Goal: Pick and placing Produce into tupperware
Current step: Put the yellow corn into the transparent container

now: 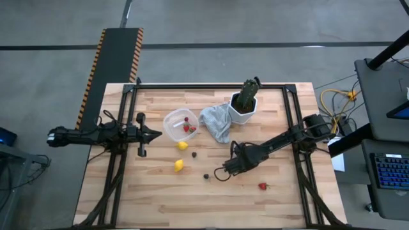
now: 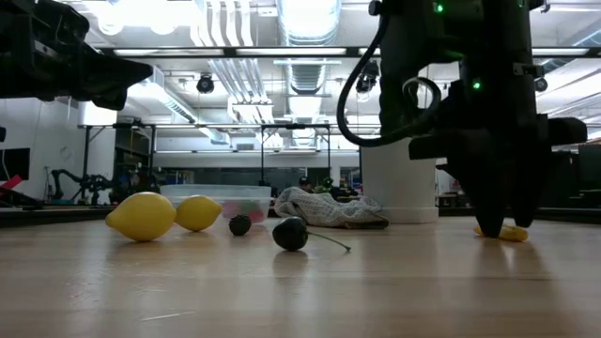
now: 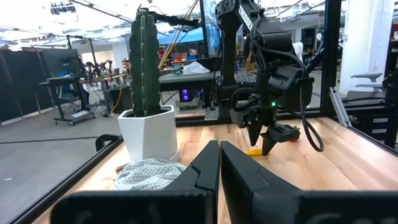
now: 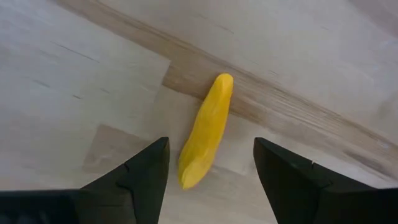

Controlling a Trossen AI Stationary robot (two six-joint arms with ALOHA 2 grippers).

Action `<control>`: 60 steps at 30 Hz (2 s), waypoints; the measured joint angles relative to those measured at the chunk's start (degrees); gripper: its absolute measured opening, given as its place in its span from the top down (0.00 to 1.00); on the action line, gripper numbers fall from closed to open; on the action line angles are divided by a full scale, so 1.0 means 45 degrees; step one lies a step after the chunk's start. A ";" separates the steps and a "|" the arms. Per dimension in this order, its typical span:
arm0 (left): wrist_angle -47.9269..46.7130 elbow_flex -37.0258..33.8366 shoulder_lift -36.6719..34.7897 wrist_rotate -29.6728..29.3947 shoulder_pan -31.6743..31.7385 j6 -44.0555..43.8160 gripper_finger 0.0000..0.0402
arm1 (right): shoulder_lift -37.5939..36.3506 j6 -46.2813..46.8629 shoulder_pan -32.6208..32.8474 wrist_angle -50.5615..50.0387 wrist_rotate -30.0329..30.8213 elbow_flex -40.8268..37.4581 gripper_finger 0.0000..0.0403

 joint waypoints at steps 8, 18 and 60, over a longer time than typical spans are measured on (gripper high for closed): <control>-0.0019 0.0000 0.0011 0.0000 0.0004 0.0003 1.00 | -0.0051 -0.0005 0.0000 0.0612 0.0016 -0.0360 0.44; -0.0015 0.0000 0.0030 0.0000 0.0005 0.0000 1.00 | -0.0068 -0.0263 0.0000 0.0960 0.0073 -0.0610 0.51; -0.0005 0.0000 0.0030 -0.0005 0.0002 0.0002 1.00 | -0.0093 -0.3037 -0.0010 0.1102 0.0496 -0.0186 0.98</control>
